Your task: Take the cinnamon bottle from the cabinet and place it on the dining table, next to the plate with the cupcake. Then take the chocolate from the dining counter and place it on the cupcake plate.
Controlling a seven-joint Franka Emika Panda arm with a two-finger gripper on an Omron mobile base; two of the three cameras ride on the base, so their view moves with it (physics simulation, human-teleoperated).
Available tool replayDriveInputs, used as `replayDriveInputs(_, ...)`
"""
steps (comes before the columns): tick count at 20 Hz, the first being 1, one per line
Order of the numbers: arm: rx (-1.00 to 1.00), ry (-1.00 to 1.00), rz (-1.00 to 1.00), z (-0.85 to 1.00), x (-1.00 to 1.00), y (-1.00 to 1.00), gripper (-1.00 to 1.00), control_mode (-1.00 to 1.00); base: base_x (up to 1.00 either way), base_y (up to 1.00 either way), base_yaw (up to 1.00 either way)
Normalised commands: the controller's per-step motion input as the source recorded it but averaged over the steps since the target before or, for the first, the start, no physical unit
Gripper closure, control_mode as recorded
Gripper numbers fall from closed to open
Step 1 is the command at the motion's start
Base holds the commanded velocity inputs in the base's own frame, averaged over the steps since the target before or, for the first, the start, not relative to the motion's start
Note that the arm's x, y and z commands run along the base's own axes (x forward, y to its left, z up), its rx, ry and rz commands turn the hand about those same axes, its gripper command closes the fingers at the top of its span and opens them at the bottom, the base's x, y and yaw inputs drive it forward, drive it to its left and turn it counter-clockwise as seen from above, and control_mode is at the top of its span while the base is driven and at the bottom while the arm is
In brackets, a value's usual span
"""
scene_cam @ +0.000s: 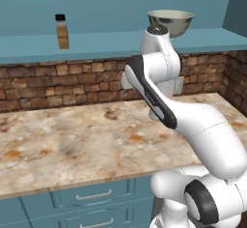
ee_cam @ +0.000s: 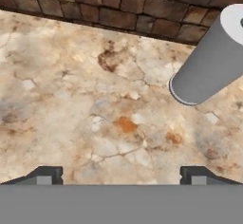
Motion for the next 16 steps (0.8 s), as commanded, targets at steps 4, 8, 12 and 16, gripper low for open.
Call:
replayDriveInputs(4,0.18,0.0,0.13,0.98,0.15,0.32,-1.0,-1.0,0.0,0.0,0.0)
replayDriveInputs(8,0.24,-0.05,0.09,0.78,0.09,0.23,-1.0,-1.0,0.0,0.0,0.0)
replayDriveInputs(12,0.02,-0.18,0.0,0.2,0.07,0.82,-1.0,-1.0,0.0,0.0,0.0)
replayDriveInputs(16,-0.09,-0.18,0.0,0.45,0.18,1.0,-1.0,-1.0,0.0,0.0,0.0)
